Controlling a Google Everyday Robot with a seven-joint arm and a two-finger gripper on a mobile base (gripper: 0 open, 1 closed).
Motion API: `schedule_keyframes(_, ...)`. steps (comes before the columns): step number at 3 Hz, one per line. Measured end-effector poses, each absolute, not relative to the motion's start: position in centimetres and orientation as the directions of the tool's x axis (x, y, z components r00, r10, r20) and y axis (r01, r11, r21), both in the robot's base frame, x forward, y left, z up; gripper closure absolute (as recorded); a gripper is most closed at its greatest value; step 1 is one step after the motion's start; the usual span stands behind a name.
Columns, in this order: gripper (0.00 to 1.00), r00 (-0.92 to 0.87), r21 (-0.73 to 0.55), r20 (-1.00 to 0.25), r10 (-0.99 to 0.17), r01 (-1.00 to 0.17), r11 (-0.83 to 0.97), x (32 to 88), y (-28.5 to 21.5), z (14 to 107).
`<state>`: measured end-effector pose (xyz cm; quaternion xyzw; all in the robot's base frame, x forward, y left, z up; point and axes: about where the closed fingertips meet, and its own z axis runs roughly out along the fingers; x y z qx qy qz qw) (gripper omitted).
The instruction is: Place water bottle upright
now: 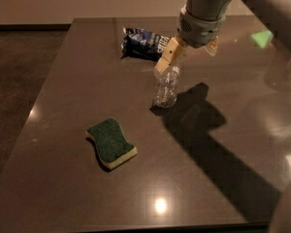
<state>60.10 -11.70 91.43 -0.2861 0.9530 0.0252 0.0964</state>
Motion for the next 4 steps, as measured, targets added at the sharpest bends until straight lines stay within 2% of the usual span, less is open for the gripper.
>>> schedule_keyframes(3, 0.00, -0.943, -0.010, -0.134, -0.305, -0.306, 0.952, 64.5, -10.1, 87.4)
schedule_keyframes(4, 0.00, -0.955, -0.001, -0.120, -0.272, -0.274, 0.962, 64.9, -9.7, 86.2)
